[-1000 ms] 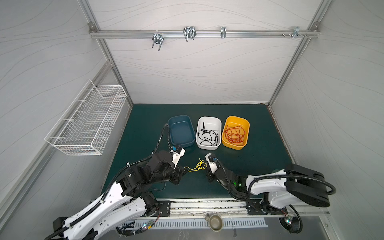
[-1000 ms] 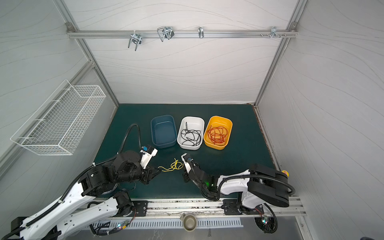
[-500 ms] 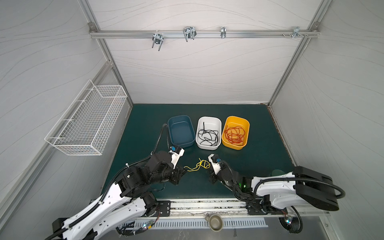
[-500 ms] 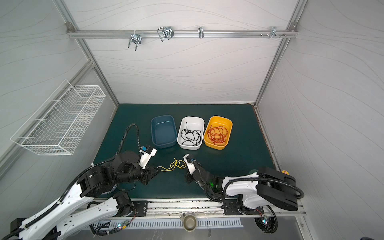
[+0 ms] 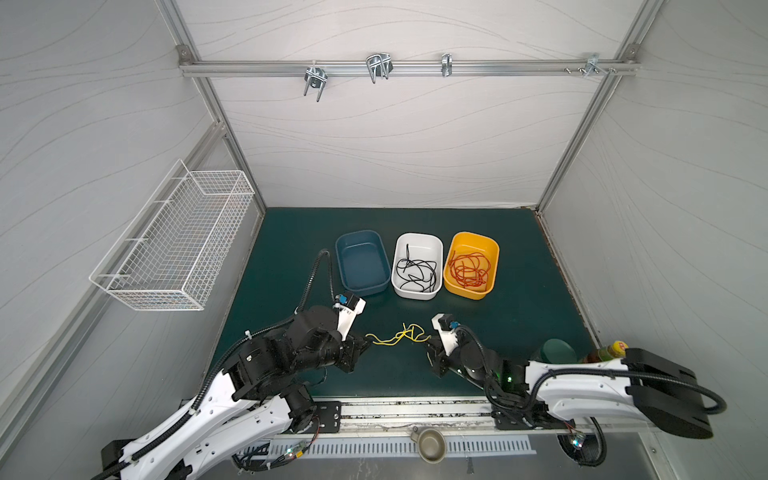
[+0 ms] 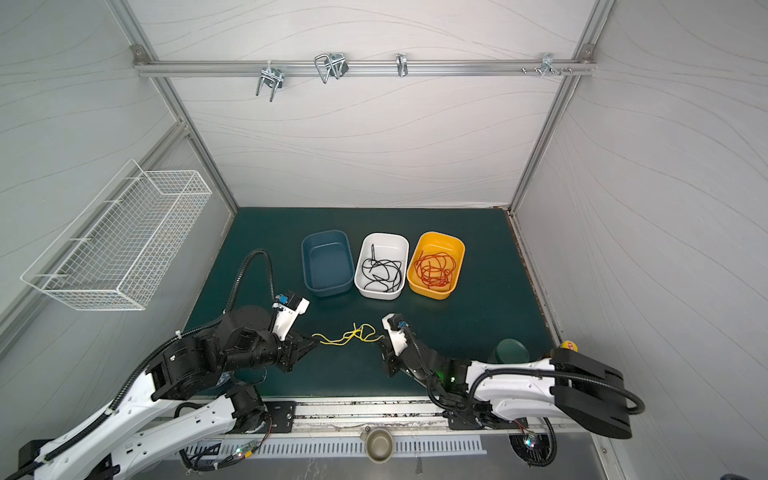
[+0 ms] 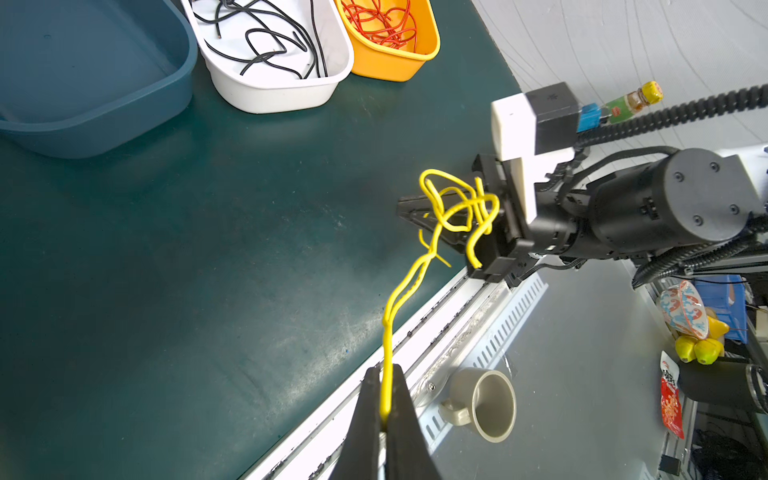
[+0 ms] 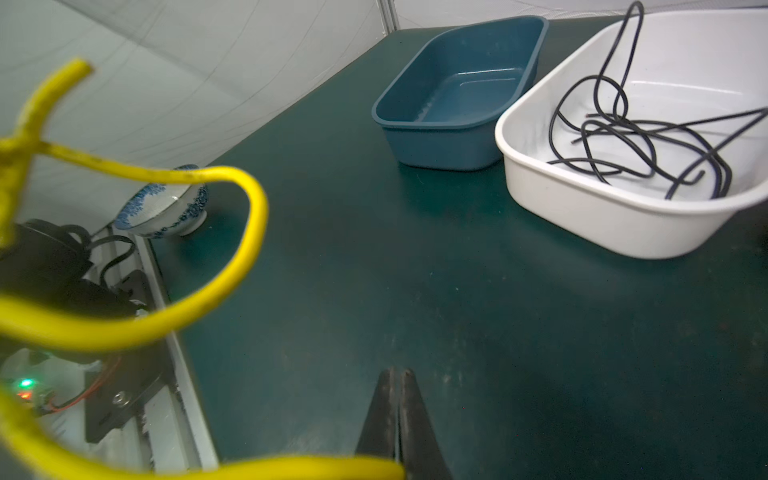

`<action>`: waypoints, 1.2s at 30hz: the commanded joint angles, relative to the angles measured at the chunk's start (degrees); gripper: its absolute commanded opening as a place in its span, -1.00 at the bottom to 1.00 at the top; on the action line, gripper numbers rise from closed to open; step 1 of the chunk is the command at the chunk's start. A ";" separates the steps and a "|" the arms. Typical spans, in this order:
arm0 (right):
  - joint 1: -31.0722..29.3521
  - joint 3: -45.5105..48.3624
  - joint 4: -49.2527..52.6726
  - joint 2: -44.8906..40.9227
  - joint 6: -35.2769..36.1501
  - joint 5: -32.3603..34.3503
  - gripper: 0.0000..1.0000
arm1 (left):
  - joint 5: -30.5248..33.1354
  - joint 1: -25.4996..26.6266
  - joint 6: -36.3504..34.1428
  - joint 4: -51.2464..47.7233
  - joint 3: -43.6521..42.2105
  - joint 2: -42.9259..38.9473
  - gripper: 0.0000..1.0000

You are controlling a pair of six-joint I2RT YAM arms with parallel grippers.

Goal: Untangle the cables
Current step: 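Pull the yellow wire apart with both grippers, stretching it between them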

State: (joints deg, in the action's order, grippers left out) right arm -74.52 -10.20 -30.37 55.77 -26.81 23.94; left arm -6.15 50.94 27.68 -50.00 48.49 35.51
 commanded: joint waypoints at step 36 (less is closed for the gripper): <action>2.28 -41.65 63.24 -7.66 2.63 12.38 -1.00 | 2.81 1.15 -0.17 -0.72 2.04 9.79 -1.00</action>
State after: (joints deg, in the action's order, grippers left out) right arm -72.71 -48.34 29.28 46.54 -26.02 33.65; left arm -4.60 51.88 27.59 -49.17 48.69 44.91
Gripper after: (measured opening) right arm 0.052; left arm 0.048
